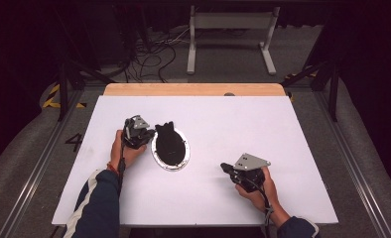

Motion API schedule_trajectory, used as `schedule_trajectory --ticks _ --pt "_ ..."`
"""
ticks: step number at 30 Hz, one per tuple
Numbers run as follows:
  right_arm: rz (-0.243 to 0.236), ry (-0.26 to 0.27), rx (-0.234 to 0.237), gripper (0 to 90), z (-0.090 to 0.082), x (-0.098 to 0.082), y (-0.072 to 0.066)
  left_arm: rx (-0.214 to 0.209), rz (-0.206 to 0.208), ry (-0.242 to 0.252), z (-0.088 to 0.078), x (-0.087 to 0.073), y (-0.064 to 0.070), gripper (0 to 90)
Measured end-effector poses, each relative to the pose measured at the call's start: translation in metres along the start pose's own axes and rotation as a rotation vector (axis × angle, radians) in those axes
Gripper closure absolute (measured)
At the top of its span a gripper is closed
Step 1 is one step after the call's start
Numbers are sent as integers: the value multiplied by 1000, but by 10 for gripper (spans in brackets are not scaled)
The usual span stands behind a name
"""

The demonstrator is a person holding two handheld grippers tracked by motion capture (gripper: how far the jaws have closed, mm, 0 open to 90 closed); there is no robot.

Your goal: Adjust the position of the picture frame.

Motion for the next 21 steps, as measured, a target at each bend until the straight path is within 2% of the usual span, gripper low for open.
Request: schedule_trajectory --ticks 3,7,9,12,14,16,20,21 --pt "-8 -18 3 884 4 -2 -2 -23 2 3 0 0 2 897" --pt "4 -12 1 896 0 -3 2 -77 9 11 0 3 8 898" --pt "10 -12 -1 892 0 -3 4 -85 18 11 1 6 13 898" --pt "8 -29 -9 887 1 -5 8 -133 34 20 2 10 24 899" --pt "4 -35 -9 889 2 -6 9 -163 57 16 2 14 32 898" --pt "3 -38 -7 890 2 -6 9 -200 100 11 3 21 47 899" --pt "3 -43 -13 890 1 -6 11 -239 147 26 5 29 69 899" --pt "7 -45 -15 892 0 -6 11 -255 171 28 5 32 76 900"
Point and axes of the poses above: each handheld gripper's, and its own axes: z roughly forward along the jaws, x roughly out of its top, y roughly to its right, the point moved 4 cm from there along z, roughly forward along the jaws, and after that the axes turned 9 degrees about z, right-handed, at the moved point
